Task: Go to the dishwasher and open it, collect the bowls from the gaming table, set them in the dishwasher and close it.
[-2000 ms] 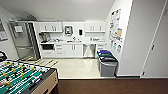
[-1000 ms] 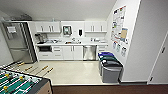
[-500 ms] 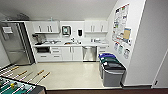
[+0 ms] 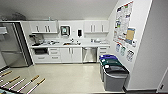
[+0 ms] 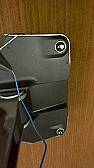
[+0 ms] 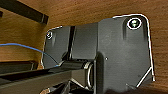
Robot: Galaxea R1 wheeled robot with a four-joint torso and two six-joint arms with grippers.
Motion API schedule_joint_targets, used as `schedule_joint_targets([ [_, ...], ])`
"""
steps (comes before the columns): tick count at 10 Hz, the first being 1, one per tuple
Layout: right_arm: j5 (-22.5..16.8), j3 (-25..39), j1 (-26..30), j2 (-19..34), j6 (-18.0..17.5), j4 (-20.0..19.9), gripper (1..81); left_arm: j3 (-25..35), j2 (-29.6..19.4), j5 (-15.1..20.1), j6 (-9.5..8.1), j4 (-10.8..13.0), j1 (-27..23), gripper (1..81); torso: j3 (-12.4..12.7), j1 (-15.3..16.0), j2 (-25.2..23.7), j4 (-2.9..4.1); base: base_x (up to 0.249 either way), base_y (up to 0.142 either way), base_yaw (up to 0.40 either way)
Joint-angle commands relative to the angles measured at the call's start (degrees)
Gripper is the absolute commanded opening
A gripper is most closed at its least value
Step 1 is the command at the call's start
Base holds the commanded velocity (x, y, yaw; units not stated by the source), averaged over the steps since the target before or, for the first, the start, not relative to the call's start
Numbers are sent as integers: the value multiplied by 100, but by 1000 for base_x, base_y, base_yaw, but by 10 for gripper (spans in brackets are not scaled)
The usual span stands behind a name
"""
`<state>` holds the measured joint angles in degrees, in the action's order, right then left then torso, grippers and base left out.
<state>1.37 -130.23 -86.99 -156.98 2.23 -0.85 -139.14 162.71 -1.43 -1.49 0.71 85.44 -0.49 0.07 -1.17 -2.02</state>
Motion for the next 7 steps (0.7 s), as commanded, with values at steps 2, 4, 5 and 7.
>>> schedule_joint_targets([
  [2,-304,87,309,102,15,24,811,45,-80,169,26,8,-287,811,-2,0,0,0,271,0,0],
  [4,-304,104,292,111,23,50,811,45,-80,160,26,8,-270,811,0,0,0,0,271,0,0],
  [5,-304,104,292,111,23,41,811,45,-63,143,26,17,-252,811,0,-2,0,0,273,0,0],
  [7,-295,96,292,111,14,33,811,45,-54,125,26,44,-243,811,-2,0,0,0,273,0,0],
])
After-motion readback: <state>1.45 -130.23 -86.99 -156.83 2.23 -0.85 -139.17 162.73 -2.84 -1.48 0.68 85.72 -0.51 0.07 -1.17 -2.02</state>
